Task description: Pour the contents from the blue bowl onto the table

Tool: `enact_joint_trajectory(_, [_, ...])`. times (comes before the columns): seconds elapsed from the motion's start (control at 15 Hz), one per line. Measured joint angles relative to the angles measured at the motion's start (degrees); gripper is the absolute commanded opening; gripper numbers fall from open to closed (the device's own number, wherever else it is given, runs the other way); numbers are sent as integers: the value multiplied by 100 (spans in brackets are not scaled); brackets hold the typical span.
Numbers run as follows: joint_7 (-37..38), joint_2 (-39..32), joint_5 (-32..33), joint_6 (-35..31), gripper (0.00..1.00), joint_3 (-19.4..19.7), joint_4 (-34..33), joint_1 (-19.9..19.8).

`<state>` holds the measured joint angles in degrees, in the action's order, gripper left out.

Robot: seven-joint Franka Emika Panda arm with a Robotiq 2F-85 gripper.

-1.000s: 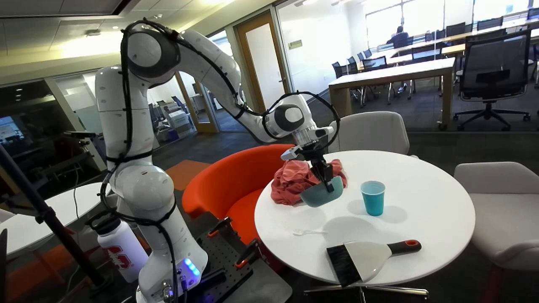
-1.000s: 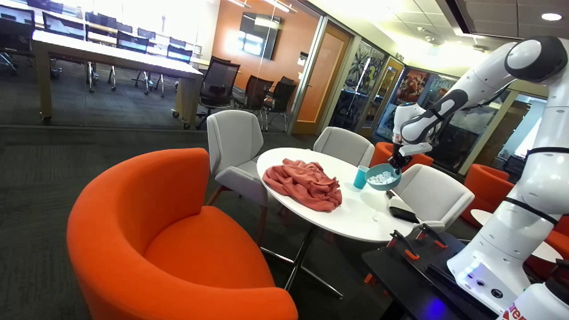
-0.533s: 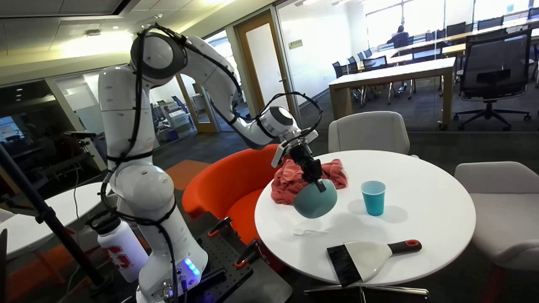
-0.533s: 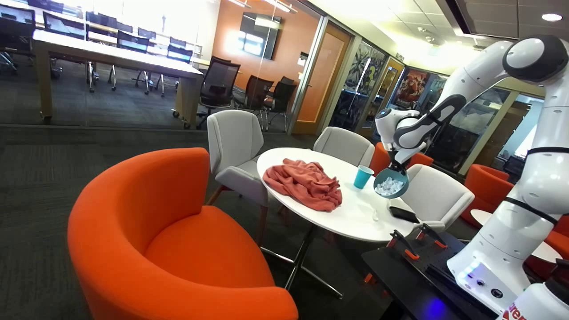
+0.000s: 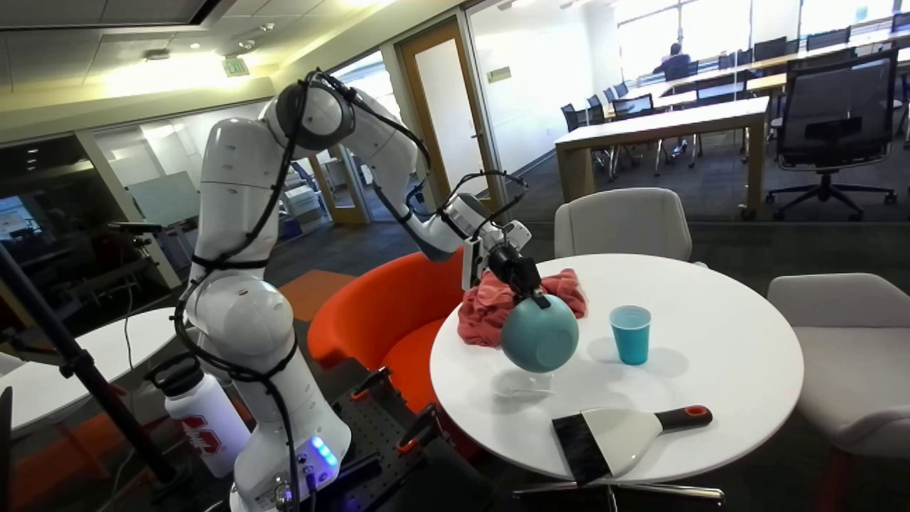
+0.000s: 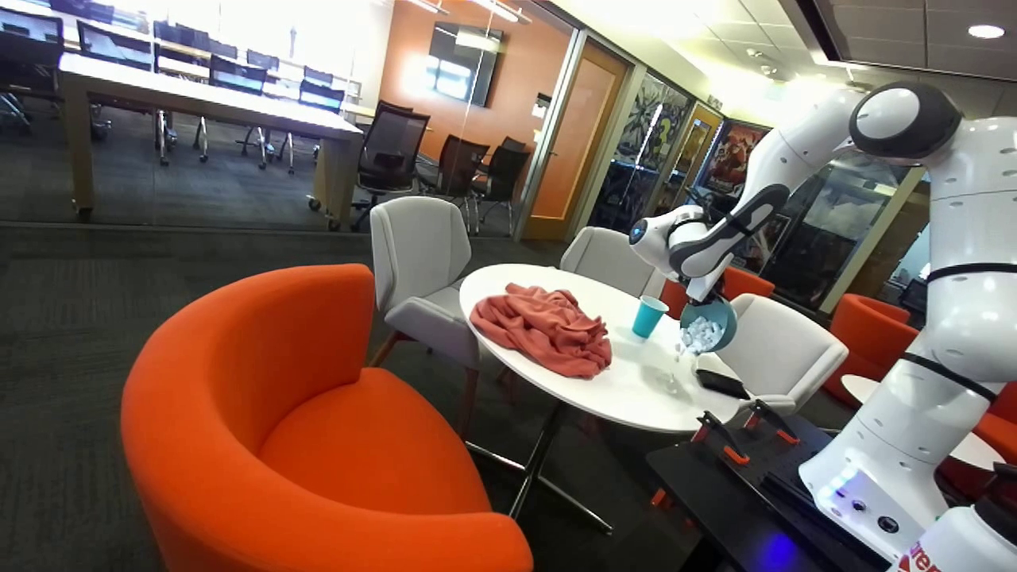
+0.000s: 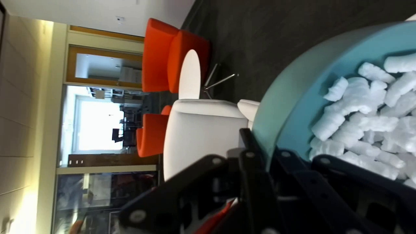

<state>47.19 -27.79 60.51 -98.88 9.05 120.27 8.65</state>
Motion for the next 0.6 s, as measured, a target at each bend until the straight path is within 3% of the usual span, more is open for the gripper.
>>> enact_joint_trajectory(0.6, [51, -1292, 800, 1076, 2, -120, -1055, -198])
